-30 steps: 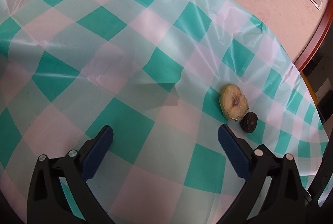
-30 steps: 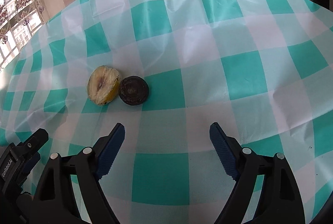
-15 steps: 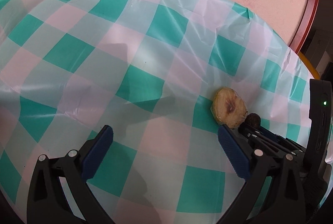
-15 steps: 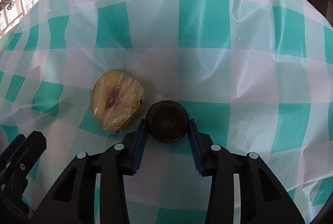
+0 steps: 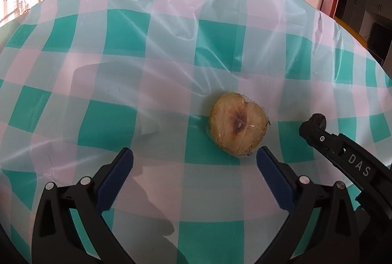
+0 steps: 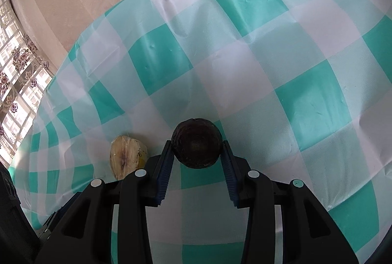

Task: Organize fruits
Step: 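Grasp the small dark fruit with the right tool, then grasp the wrapped halved fruit with the left tool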

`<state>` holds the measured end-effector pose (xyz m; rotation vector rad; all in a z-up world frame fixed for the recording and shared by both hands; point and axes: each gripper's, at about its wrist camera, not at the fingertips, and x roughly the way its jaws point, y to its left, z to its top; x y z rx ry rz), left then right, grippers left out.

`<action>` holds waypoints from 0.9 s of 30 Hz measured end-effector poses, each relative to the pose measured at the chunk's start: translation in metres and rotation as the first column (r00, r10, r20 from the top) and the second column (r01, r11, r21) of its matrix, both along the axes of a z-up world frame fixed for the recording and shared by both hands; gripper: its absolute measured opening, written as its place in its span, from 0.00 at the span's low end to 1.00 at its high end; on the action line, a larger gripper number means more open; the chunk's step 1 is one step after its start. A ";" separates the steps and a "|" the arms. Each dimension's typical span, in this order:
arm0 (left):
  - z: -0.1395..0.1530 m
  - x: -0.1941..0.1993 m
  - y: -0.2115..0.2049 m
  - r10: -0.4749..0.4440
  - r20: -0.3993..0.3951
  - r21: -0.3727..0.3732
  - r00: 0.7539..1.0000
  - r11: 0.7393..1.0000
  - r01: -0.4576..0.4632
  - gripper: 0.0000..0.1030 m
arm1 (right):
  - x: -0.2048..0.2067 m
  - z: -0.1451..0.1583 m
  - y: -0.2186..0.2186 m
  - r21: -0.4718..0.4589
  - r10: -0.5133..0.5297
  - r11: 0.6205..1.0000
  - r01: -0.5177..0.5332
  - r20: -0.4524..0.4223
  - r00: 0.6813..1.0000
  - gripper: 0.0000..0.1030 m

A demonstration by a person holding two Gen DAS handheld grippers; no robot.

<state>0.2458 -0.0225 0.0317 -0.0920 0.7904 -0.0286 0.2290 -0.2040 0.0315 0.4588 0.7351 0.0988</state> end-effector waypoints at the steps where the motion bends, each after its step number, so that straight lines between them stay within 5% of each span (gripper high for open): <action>1: 0.000 0.003 -0.003 -0.008 -0.003 0.007 1.000 1.000 0.008 0.98 | -0.005 0.002 -0.008 0.000 0.000 1.000 0.000 -0.001 1.000 0.38; 16: -0.008 0.042 -0.058 -0.115 -0.093 0.184 0.989 0.974 0.131 0.98 | -0.012 0.003 -0.020 0.032 -0.053 0.998 0.052 0.037 0.998 0.38; 27: -0.010 0.062 -0.055 -0.093 -0.132 0.162 0.987 0.980 0.115 0.92 | -0.007 0.003 -0.012 0.023 -0.057 0.998 0.056 0.019 0.998 0.38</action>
